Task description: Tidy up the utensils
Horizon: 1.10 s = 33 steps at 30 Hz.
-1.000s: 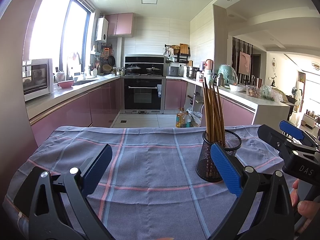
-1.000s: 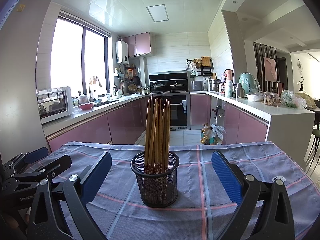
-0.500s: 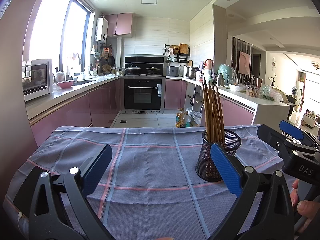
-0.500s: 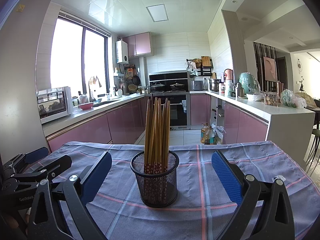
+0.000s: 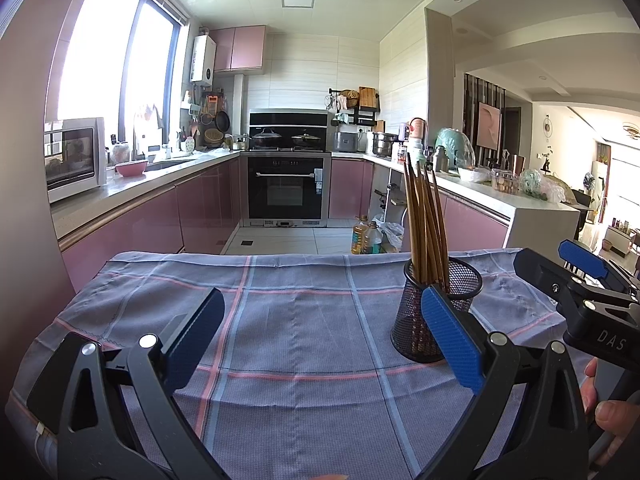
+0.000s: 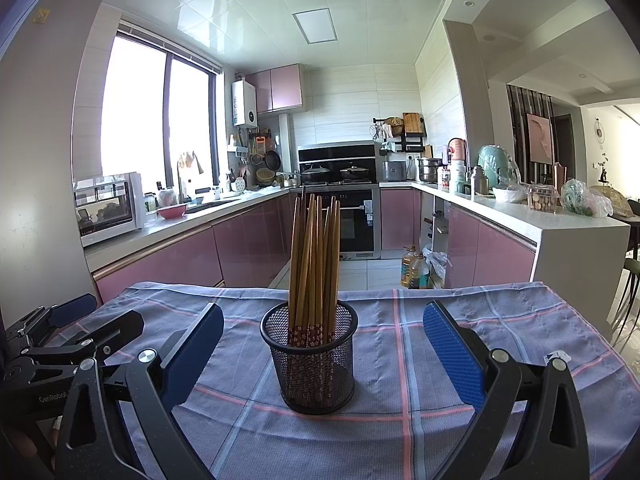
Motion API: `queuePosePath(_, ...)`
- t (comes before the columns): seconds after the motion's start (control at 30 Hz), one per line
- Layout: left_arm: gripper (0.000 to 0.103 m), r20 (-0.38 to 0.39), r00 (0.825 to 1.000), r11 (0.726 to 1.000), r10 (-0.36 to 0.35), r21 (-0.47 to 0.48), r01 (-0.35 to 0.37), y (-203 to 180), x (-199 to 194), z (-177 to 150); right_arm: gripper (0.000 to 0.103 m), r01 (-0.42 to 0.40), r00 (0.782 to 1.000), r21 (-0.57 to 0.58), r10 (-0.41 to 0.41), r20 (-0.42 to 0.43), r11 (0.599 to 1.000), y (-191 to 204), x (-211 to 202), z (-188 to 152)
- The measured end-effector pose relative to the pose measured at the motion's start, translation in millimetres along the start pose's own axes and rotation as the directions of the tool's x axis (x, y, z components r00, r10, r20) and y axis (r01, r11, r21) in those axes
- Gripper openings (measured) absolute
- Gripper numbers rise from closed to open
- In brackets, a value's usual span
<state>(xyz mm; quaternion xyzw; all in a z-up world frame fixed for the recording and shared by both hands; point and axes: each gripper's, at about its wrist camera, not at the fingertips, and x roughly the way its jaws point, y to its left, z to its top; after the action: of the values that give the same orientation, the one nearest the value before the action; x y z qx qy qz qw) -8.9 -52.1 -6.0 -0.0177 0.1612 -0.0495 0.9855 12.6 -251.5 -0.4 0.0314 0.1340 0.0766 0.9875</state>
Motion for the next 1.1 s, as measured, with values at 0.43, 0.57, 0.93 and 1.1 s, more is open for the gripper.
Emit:
queuePosePath(0.43,0.097,0.002,1.0,1.0,0.004,0.004,-0.004,0.1,0.4,-0.2,0.097,0.001,1.0,0.001,-0.001,-0.002,1.0,-0.5,0.3,0.1)
queuePosePath(0.57,0.097,0.008,1.0,1.0,0.011,0.009,-0.011,0.6,1.1,-0.8,0.097,0.001,1.0,0.0,-0.001,-0.002,1.0,-0.7,0.5,0.2)
queuePosePath(0.93,0.097,-0.007,1.0,0.999,0.002,0.032,-0.001,-0.8,5.3,-3.8,0.097,-0.003,1.0,-0.002,0.003,-0.017,1.0,-2.8,3.2,-1.7)
queuePosePath(1.1,0.097,-0.085,0.996,1.0,0.009,0.011,-0.008,13.7,20.5,-8.9,0.097,0.048,0.992,-0.011,-0.049,-0.117,0.999,-34.1,18.2,-9.6)
